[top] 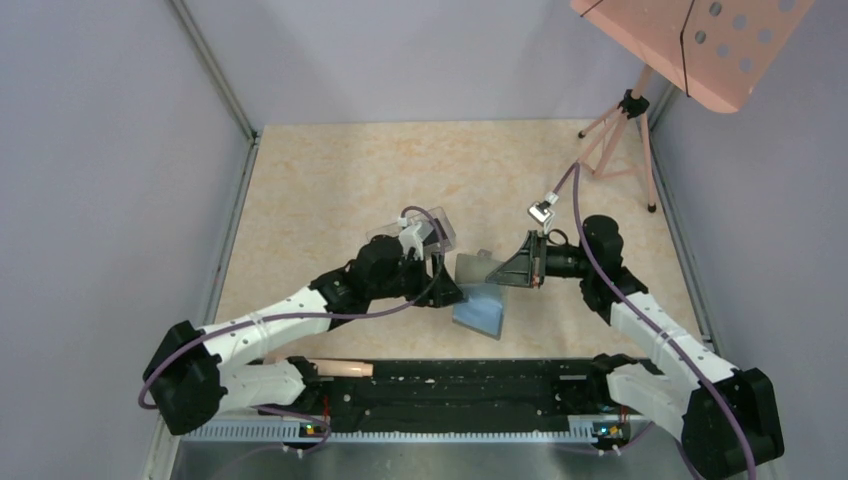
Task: Put the credit cards into the card holder
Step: Turn over the card slot in the card holder.
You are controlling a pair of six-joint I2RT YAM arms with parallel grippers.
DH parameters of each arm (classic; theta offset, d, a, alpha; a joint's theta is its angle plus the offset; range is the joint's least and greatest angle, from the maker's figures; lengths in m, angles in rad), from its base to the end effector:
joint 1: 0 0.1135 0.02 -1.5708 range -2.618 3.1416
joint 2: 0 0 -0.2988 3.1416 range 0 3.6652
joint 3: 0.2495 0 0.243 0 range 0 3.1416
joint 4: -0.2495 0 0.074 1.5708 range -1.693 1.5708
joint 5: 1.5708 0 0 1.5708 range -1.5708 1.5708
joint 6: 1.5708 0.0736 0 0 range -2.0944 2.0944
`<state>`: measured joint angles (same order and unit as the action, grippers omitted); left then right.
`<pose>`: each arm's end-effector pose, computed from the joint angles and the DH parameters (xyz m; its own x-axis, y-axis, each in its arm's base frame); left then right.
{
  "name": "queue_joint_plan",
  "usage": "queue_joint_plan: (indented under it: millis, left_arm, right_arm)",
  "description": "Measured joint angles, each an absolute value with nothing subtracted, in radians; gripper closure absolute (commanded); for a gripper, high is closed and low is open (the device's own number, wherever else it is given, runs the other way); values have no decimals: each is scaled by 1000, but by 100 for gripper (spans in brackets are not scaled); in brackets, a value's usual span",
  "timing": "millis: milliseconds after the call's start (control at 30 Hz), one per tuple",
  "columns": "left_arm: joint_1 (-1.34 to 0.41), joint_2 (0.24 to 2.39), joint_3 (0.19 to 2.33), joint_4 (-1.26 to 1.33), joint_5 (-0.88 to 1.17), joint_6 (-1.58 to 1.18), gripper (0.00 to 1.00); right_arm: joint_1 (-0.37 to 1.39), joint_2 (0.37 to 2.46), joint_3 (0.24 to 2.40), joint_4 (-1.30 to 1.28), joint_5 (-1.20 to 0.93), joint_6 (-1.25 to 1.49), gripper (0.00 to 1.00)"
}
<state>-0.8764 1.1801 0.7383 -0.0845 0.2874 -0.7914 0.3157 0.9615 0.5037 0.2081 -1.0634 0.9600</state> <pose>0.1566 -0.2206 0.2707 -0.8617 -0.0312 -0.5064 0.3995 0.5735 -0.7152 0.1636 0.1211 0.2812 -0.9178 0.1190 -0.3788 -0.3558 0.1769 0.9177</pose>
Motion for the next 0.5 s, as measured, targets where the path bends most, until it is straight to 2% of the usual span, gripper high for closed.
queue_joint_plan:
  millis: [167, 500]
  left_arm:
    - [-810, 1107, 605, 116, 378, -841, 34]
    - [-799, 1109, 596, 301, 475, -849, 26]
  right_arm:
    - [316, 981, 504, 257, -1095, 1007, 100]
    - [316, 993, 504, 299, -1124, 1058, 100]
